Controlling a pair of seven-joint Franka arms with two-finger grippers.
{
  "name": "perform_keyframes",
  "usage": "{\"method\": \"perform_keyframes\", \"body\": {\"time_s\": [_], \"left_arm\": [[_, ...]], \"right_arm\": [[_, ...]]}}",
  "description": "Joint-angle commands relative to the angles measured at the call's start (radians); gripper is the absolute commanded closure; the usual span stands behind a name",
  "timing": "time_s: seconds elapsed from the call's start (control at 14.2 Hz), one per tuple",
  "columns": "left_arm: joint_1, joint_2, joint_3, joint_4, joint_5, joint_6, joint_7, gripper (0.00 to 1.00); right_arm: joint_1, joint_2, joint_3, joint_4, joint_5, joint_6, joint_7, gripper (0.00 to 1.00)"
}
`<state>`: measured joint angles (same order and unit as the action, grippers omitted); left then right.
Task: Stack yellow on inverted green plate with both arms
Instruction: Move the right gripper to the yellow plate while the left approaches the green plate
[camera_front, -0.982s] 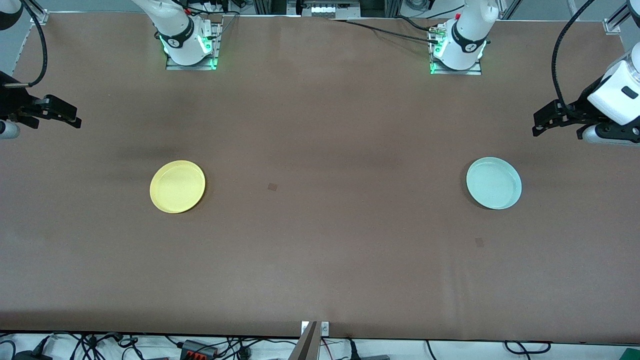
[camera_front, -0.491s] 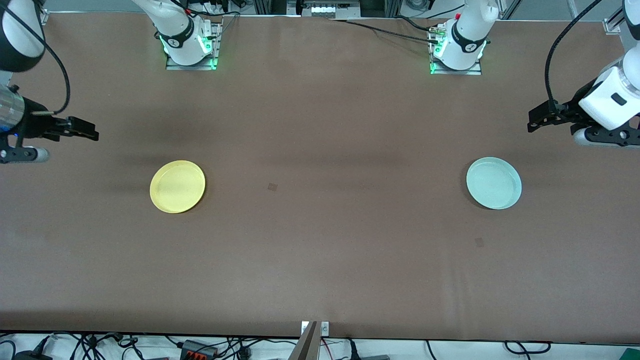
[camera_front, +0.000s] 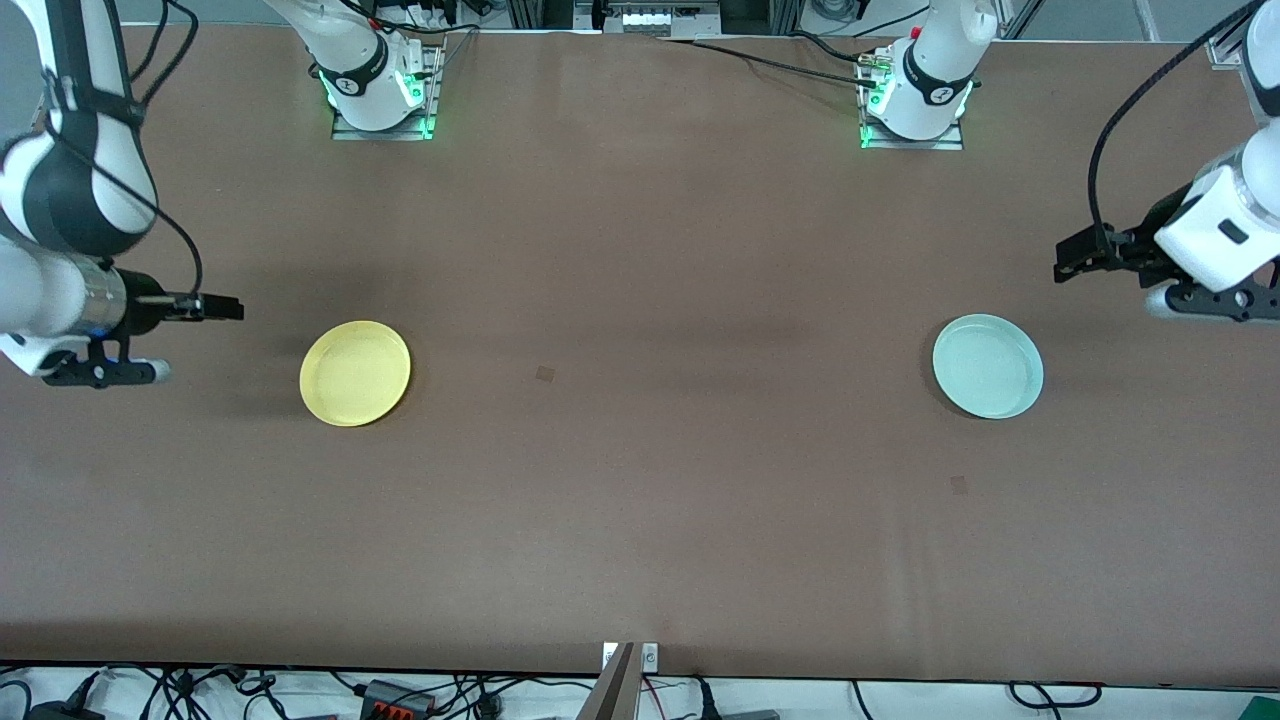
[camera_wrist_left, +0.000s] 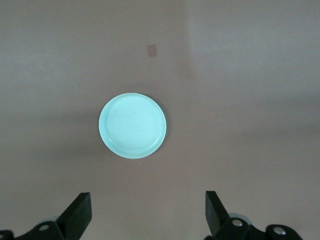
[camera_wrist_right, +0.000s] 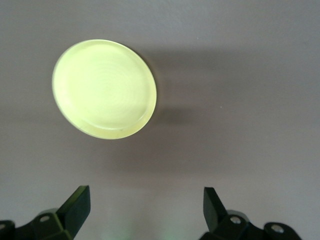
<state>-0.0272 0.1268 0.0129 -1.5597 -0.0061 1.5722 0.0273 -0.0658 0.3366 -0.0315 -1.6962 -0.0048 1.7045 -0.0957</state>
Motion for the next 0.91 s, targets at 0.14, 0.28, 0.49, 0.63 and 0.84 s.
{"method": "perform_keyframes", "body": {"time_s": [0.14, 0.28, 0.49, 0.63, 0.84], "left_arm": [[0.099, 0.160, 0.005, 0.098, 0.009, -0.015, 0.051, 0.00], [0.124, 0.221, 0.004, 0.095, 0.009, -0.005, 0.069, 0.00], [0.168, 0.273, 0.004, 0.029, 0.009, 0.102, 0.144, 0.00], [0.194, 0.299, 0.005, -0.028, 0.009, 0.217, 0.199, 0.00], [0.251, 0.332, -0.004, -0.135, 0.008, 0.372, 0.343, 0.00]], "right_arm": [[-0.029, 0.146, 0.008, 0.015, 0.031, 0.090, -0.007, 0.00], [-0.028, 0.200, 0.008, 0.015, 0.031, 0.132, -0.004, 0.00], [-0.029, 0.263, 0.008, 0.015, 0.069, 0.146, -0.004, 0.00], [-0.028, 0.286, 0.008, 0.016, 0.071, 0.155, -0.003, 0.00], [-0.026, 0.317, 0.008, 0.018, 0.074, 0.199, 0.001, 0.00]]}}
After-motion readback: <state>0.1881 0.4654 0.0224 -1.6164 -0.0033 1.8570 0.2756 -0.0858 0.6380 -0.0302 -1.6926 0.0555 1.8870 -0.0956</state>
